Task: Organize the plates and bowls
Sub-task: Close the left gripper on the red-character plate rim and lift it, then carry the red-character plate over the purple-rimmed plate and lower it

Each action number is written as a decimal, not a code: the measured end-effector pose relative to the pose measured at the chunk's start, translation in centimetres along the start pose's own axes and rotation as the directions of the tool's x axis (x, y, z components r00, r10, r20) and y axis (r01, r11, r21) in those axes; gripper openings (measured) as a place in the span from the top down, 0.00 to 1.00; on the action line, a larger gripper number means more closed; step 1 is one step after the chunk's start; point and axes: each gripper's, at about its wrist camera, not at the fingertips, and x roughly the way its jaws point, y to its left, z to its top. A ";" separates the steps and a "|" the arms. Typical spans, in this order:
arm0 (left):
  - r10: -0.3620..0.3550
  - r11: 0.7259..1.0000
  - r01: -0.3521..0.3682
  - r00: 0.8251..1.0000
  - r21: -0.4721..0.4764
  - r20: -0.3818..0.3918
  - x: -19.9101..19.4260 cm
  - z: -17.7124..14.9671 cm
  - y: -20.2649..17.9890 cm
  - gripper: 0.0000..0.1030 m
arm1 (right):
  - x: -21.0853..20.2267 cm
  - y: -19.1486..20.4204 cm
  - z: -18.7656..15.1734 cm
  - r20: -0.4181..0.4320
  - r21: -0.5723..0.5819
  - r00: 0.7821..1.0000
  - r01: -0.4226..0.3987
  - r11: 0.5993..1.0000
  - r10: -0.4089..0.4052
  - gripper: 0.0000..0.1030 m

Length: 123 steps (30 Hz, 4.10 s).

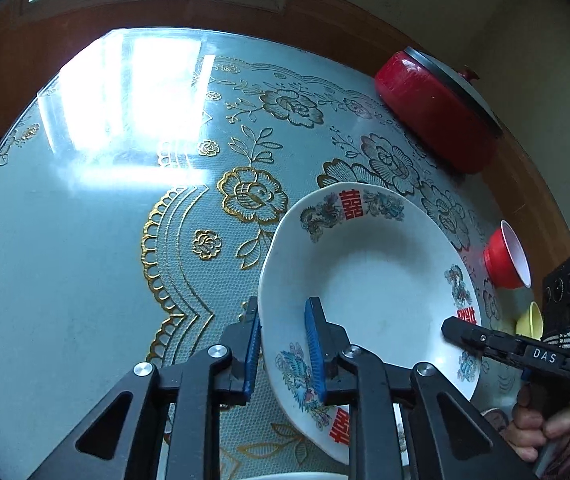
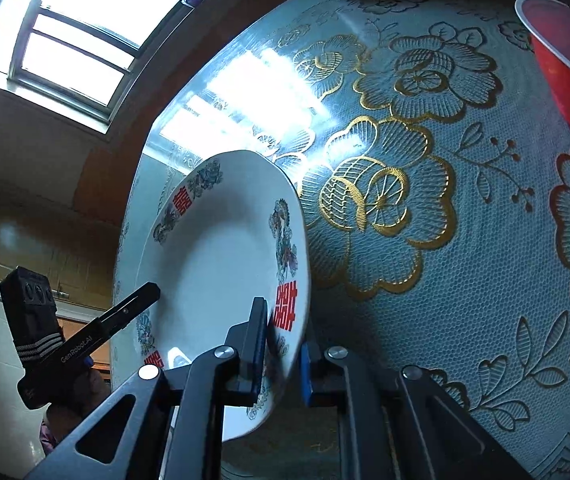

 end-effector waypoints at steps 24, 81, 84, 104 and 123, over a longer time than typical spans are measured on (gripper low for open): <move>-0.057 0.972 0.029 0.991 0.231 0.119 -5.3 -4.5 -7.3 0.97 | -5.3 0.3 -3.6 0.097 -0.136 0.993 0.082 0.987 -0.069 0.88; -0.097 0.986 0.089 0.994 0.141 0.056 -4.3 -6.6 -5.8 0.77 | -8.3 -0.7 -6.7 0.104 -0.184 0.992 0.089 0.979 -0.071 0.81; -0.100 0.985 0.088 0.992 0.149 0.075 -5.0 -7.2 -6.2 0.76 | -9.0 -0.8 -7.4 0.116 -0.194 0.991 0.089 0.977 -0.067 0.81; -0.167 0.968 0.150 0.984 0.203 0.070 -9.9 -14.9 -10.1 0.75 | -15.0 -3.6 -15.0 0.082 -0.177 0.996 0.046 0.983 -0.031 0.80; -0.180 0.971 0.178 0.984 0.159 -0.003 -10.0 -21.0 -11.0 0.73 | -15.9 -5.2 -18.8 -0.001 -0.195 0.994 0.106 0.975 -0.109 0.75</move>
